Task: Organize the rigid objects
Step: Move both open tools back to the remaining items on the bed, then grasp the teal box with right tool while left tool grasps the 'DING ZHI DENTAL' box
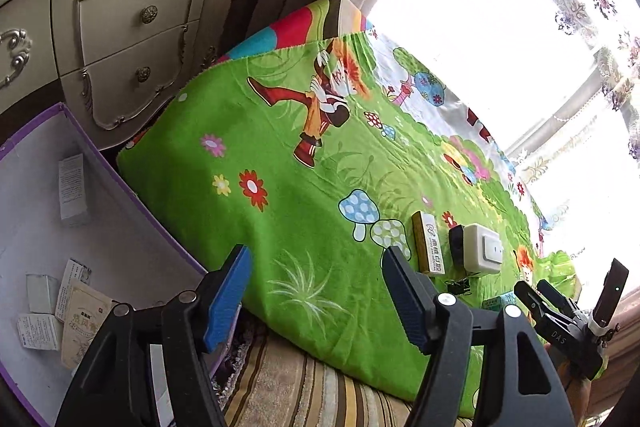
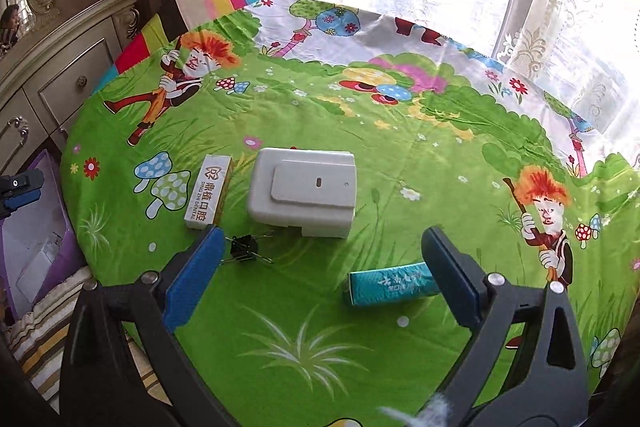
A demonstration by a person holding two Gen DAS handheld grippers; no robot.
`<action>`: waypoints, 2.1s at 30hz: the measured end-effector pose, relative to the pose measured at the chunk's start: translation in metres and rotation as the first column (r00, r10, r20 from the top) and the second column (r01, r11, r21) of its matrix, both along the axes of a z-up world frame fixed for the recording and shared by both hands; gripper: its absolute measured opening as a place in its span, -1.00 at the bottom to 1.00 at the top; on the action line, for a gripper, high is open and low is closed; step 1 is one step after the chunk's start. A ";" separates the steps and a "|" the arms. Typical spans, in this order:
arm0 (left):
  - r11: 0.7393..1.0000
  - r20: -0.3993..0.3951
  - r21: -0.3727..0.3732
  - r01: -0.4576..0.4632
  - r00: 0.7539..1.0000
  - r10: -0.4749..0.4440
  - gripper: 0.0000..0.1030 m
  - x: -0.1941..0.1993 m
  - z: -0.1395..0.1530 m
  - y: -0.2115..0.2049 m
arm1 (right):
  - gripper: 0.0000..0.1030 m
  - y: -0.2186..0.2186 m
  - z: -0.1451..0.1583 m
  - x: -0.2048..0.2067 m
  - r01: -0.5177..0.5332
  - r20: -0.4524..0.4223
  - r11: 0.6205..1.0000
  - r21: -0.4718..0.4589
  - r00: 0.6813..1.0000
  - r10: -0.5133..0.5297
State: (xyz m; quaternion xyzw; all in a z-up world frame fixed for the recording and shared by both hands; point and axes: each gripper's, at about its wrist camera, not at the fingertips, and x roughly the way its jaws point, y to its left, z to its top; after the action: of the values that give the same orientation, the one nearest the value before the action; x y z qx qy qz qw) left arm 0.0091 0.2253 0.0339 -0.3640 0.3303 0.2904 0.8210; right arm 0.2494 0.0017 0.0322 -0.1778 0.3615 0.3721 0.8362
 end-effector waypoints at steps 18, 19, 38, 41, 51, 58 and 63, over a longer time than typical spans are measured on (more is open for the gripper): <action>0.967 -0.154 0.078 0.243 0.961 -0.229 0.33 0.153 -0.039 -0.063 | 0.93 -0.024 -0.058 0.040 0.076 -0.075 0.996 -0.039 0.994 -0.078; 0.967 -0.159 0.078 0.242 0.961 -0.227 0.33 0.157 -0.041 -0.063 | 0.93 -0.025 -0.059 0.042 0.083 -0.082 0.996 -0.034 0.993 -0.086; 0.927 -0.350 0.190 0.324 0.904 -0.245 -0.18 0.193 -0.064 -0.073 | 0.48 -0.026 -0.071 0.046 0.100 -0.089 0.994 -0.046 0.991 -0.103; 0.924 -0.345 0.195 0.328 0.905 -0.249 -0.38 0.190 -0.063 -0.070 | 0.48 -0.026 -0.071 0.043 0.095 -0.087 0.994 -0.047 0.991 -0.098; 0.928 -0.322 0.200 0.313 0.916 -0.240 -0.38 0.174 -0.062 -0.075 | 0.47 -0.027 -0.071 0.038 0.103 -0.089 0.993 -0.051 0.990 -0.107; 0.950 -0.282 0.166 0.265 0.936 -0.211 -0.38 0.148 -0.060 -0.069 | 0.47 -0.028 -0.071 0.030 0.103 -0.097 0.993 -0.058 0.989 -0.109; 0.960 -0.243 0.139 0.244 0.948 -0.206 -0.38 0.132 -0.056 -0.068 | 0.47 -0.028 -0.070 0.021 0.098 -0.103 0.993 -0.067 0.989 -0.104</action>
State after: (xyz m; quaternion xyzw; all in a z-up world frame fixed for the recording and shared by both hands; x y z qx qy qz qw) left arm 0.1409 0.1571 -0.0224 -0.2181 0.4354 0.2609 0.8335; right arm 0.2700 -0.0266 -0.0383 -0.1648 0.4256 0.3268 0.8276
